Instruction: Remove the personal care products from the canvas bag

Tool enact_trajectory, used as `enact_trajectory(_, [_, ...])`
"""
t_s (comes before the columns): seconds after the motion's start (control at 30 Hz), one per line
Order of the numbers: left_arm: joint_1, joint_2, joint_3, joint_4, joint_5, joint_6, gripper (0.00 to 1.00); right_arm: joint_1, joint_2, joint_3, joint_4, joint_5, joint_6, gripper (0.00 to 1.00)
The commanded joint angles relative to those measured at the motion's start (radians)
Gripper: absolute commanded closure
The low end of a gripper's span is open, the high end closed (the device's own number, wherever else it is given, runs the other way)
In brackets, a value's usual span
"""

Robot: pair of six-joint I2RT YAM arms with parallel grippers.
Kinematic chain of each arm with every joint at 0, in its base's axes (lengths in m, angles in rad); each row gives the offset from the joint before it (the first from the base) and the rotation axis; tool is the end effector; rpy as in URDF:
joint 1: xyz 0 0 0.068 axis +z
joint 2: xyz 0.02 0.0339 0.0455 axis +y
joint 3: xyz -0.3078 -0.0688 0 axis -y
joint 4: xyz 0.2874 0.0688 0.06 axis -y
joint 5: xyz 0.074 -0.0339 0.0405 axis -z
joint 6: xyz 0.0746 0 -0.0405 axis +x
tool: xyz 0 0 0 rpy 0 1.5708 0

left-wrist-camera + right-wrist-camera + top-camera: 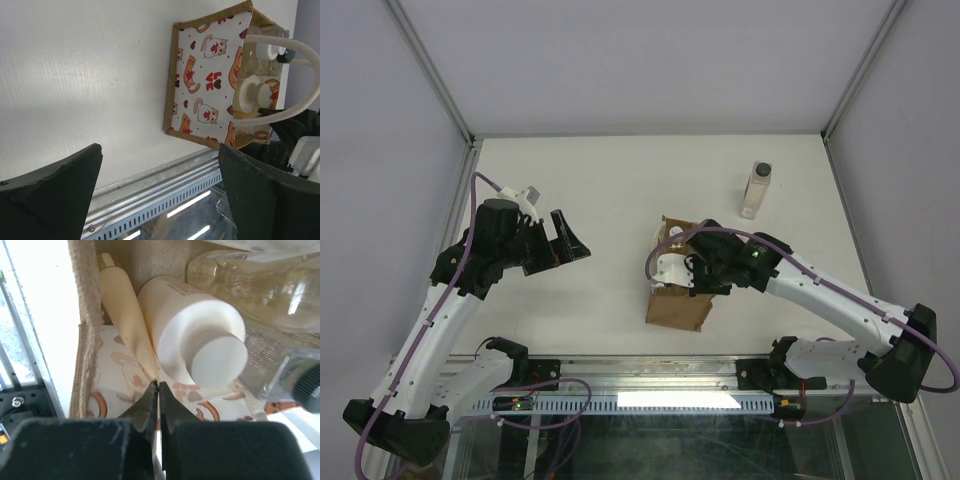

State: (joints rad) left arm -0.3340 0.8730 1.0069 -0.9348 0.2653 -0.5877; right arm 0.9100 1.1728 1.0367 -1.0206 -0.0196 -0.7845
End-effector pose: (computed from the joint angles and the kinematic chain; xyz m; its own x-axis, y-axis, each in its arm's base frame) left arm 0.1832 -0.0843 0.3424 -0.8355 -0.2764 -0.4749 0.0307 0.8394 -0.5426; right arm 0.1544 0.2009 0.2817 0.1634 -0.9407 -0.2974 -0.9590 -0.0807 -0.2716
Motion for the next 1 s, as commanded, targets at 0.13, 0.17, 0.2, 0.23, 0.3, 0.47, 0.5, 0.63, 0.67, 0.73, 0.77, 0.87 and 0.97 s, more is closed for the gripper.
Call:
enact_trajectory(0.13, [-0.002,0.003,0.021,0.039,0.003,0.005,0.01,0.020,-0.003,0.265,-0.168,-0.063,0.032,1.00])
enact_trajectory(0.17, [-0.002,0.004,0.020,0.040,0.003,0.005,0.01,0.021,0.007,0.288,-0.182,-0.092,0.058,1.00])
enact_trajectory(0.2, [-0.002,0.007,0.020,0.042,0.003,0.006,0.01,0.024,0.018,0.306,-0.193,-0.119,0.097,1.00])
enact_trajectory(0.23, [-0.002,0.007,0.019,0.043,0.003,0.005,0.01,0.028,0.031,0.320,-0.193,-0.134,0.136,1.00])
enact_trajectory(0.3, [-0.002,0.009,0.018,0.046,0.003,0.004,0.01,0.035,0.060,0.337,-0.184,-0.157,0.224,1.00])
enact_trajectory(0.47, [-0.002,0.013,0.016,0.053,0.003,0.001,0.01,0.053,0.165,0.354,-0.146,-0.102,0.481,1.00])
enact_trajectory(0.5, [-0.002,0.014,0.015,0.053,0.003,0.000,0.01,0.054,0.187,0.351,-0.146,-0.094,0.518,1.00])
enact_trajectory(0.63, [-0.002,0.011,0.013,0.053,0.003,-0.002,0.01,0.065,0.221,0.301,-0.050,-0.028,0.657,1.00])
enact_trajectory(0.67, [-0.003,0.010,0.012,0.054,0.003,-0.002,0.01,0.067,0.216,0.285,-0.020,-0.020,0.680,1.00])
enact_trajectory(0.73, [-0.002,0.005,0.008,0.053,0.002,-0.001,0.01,0.071,0.205,0.252,0.034,-0.022,0.705,1.00])
enact_trajectory(0.77, [-0.002,0.003,0.007,0.053,0.001,-0.002,0.01,0.074,0.201,0.235,0.063,-0.020,0.716,1.00])
enact_trajectory(0.87, [-0.002,-0.002,-0.001,0.053,0.002,-0.003,0.01,0.078,0.198,0.175,0.126,0.009,0.742,0.97])
enact_trajectory(0.97, [-0.002,-0.008,-0.003,0.053,0.002,-0.004,0.01,0.084,0.196,0.137,0.148,0.028,0.751,0.87])
